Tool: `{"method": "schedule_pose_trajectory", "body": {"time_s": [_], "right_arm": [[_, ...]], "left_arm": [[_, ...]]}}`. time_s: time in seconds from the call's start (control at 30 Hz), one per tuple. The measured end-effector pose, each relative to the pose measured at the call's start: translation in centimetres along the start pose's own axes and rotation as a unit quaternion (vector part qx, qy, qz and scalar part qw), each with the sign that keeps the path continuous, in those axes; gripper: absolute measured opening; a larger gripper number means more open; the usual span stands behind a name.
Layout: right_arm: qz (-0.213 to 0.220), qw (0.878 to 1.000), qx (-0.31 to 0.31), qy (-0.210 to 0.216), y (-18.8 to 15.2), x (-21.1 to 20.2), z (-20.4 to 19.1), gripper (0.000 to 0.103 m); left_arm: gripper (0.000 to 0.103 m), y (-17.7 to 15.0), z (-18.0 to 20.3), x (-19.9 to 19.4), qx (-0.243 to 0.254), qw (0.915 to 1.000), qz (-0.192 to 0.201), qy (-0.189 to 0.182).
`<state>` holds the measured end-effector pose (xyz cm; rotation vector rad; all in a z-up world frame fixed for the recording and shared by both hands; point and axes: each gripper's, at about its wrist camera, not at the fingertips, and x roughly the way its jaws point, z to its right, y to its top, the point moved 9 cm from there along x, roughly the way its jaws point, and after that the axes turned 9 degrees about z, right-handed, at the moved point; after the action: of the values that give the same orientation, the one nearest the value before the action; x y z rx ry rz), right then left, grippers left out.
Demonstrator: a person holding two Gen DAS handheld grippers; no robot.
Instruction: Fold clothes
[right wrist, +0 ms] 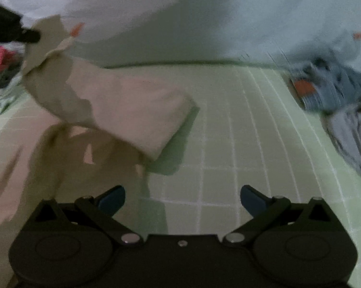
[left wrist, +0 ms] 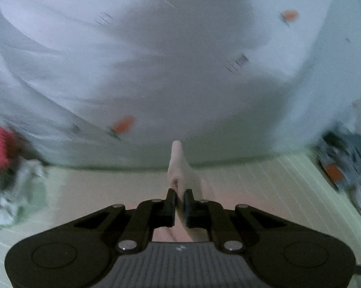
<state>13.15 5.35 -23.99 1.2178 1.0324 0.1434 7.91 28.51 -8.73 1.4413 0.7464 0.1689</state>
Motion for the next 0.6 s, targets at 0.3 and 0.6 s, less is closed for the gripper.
{"method": "schedule_pose_trajectory", "body": {"time_s": [0.3, 0.6], "right_arm": [[0.013, 0.999, -0.037, 0.015, 0.8, -2.6, -2.6, 0.103], [-0.008, 1.000, -0.026, -0.011, -0.7, -5.4, -2.9, 0.103]], "left_arm": [[0.018, -0.2, -15.8, -0.1, -0.063, 0.9807, -0.013, 0.184], [0.070, -8.4, -17.0, -6.6, -0.142, 0.9649, -0.107, 0.194]]}}
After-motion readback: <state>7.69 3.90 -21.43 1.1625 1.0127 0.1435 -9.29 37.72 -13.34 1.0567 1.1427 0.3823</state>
